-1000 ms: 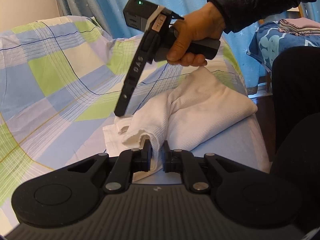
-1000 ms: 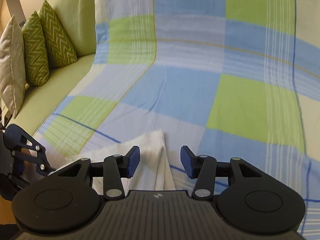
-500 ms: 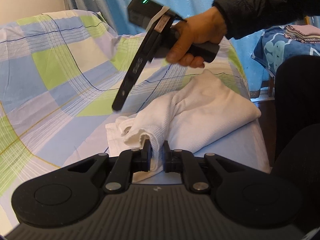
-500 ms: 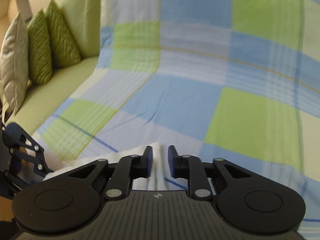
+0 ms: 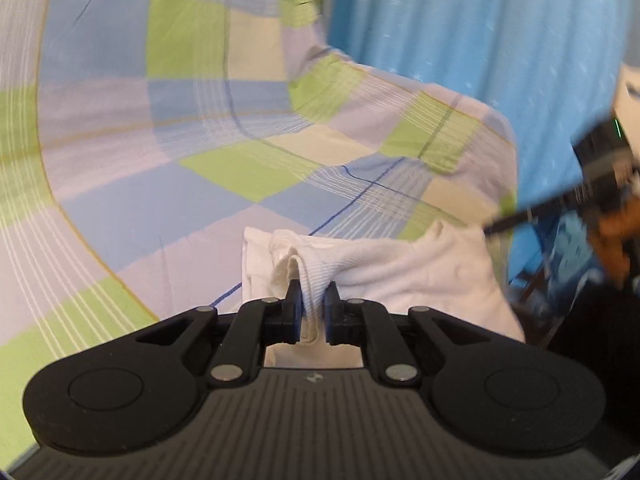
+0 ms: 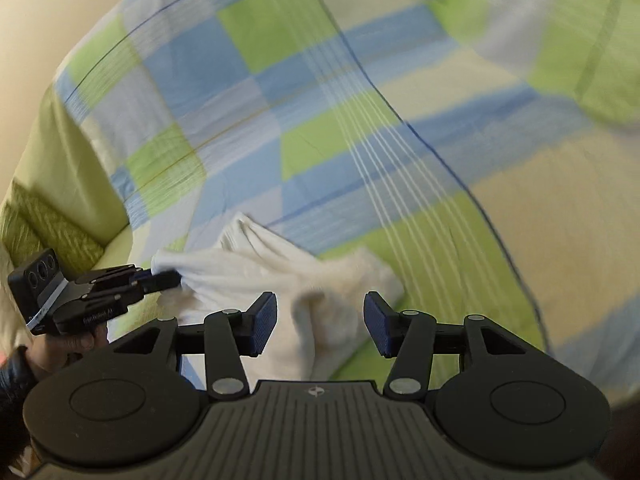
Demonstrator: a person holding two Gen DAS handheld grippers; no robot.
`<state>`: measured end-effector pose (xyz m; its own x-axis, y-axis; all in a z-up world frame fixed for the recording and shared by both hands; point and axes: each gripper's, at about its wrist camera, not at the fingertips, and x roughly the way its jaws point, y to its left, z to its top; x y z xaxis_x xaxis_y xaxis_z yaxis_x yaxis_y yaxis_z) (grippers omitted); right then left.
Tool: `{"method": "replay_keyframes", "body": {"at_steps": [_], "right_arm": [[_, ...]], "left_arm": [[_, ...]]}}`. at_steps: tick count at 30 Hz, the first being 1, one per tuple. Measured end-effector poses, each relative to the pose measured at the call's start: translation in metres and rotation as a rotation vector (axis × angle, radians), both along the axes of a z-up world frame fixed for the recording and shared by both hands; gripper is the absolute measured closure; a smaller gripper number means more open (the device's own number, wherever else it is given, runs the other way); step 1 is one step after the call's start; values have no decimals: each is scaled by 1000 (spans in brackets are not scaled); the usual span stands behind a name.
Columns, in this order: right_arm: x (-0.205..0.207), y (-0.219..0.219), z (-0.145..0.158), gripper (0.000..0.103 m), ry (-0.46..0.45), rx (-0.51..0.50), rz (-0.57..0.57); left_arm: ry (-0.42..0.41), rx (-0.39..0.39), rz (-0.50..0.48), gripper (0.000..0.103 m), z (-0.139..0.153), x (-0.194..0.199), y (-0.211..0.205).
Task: Fold clothes
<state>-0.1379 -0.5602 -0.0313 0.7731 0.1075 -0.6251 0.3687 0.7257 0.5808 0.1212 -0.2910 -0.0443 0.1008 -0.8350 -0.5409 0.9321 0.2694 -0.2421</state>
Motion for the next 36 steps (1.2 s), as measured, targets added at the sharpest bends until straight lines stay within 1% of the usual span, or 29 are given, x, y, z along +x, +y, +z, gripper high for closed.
{"method": "replay_keyframes", "body": {"at_steps": [1,3,5,7,9,12,14,15,18,19,20,22,24,26,28,29,30,31,32,33,34,36], "right_arm": [[-1,-2,-8,50,-13,71,-29],[-5,-4,-19,50,-47,201,-82],[-7,-2,-21,50,-69,273,-127],[-6,-2,-23,50,-97,330,-122],[1,-5,-23,50,-83,331,-114],[4,-2,-16,50,-2,276,-102],[-1,9,-9,50,17,221,-71],[-3,13,-9,50,18,215,-53],[2,14,-11,50,-31,197,-12],[5,12,-11,50,-37,172,-14],[10,10,-9,50,-36,127,-18],[17,6,-7,50,-55,106,-17],[23,0,-6,50,-88,138,-17],[29,-8,-10,50,-89,186,-40],[30,-19,-24,50,-93,313,-97],[29,-24,-30,52,-105,368,-124],[28,-27,-33,63,-117,389,-138],[27,-26,-32,75,-118,359,-135],[26,-25,-28,91,-114,312,-129],[23,-21,-22,91,-145,261,-110],[18,-17,-14,92,-190,207,-87],[3,-4,5,92,-280,42,-29]], "left_arm": [[51,5,-14,96,0,7,-3],[92,12,-22,96,1,16,-8],[82,20,-38,96,6,18,-10],[68,22,-64,95,8,15,-11],[54,31,-83,95,9,14,-11],[42,50,-81,95,9,13,-9],[42,48,-85,95,9,11,-6],[43,46,-90,95,9,11,-5],[51,48,-97,95,4,11,-7],[52,50,-93,95,3,12,-8],[52,51,-89,95,2,12,-9],[57,46,-88,95,3,13,-10],[59,48,-90,95,3,14,-9],[65,51,-90,95,1,17,-9],[79,52,-83,94,-2,21,-9],[86,51,-76,94,-3,23,-9],[84,50,-68,94,-4,24,-8],[79,49,-60,94,-4,24,-8],[63,44,-54,94,-2,23,-8],[40,37,-50,95,0,21,-8],[5,12,-52,95,3,19,-7],[-71,-126,-89,95,15,13,4]]}}
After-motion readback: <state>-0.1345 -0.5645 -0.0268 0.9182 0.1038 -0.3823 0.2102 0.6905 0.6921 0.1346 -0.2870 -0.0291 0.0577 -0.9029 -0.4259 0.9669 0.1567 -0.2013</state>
